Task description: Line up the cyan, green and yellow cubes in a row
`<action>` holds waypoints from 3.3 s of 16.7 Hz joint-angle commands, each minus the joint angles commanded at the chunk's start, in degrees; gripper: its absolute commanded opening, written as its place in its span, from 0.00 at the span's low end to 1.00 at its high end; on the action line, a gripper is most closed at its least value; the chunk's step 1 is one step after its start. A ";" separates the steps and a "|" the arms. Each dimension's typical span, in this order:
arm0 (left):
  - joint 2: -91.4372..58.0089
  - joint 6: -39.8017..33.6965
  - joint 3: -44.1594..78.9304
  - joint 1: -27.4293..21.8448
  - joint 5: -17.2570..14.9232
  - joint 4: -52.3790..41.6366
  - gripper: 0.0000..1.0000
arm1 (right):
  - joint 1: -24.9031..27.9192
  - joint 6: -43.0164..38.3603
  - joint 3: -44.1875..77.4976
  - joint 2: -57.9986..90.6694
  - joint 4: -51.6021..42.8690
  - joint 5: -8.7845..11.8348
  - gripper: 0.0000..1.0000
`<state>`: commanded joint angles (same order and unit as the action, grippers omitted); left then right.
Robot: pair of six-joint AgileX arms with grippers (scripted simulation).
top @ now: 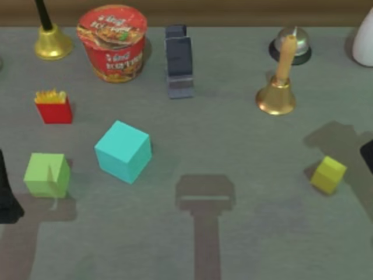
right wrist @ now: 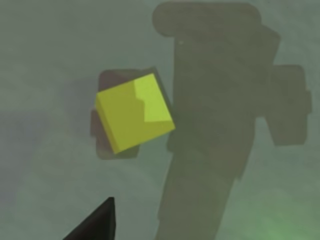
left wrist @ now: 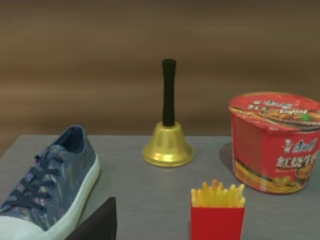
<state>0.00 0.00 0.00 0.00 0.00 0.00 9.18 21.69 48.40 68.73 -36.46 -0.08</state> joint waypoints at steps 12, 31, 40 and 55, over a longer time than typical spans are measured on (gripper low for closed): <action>0.00 0.00 0.00 0.00 0.00 0.00 1.00 | 5.63 13.51 31.27 41.89 -22.28 0.01 1.00; 0.00 0.00 0.00 0.00 0.00 0.00 1.00 | 5.80 13.45 21.96 51.11 -4.05 -0.04 1.00; 0.00 0.00 0.00 0.00 0.00 0.00 1.00 | 5.80 13.45 21.96 51.11 -4.05 -0.04 0.32; 0.00 0.00 0.00 0.00 0.00 0.00 1.00 | 5.91 12.70 23.25 48.29 -6.78 0.86 0.00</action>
<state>0.00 0.00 0.00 0.00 0.00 0.00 15.09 34.40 71.65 117.02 -43.23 0.78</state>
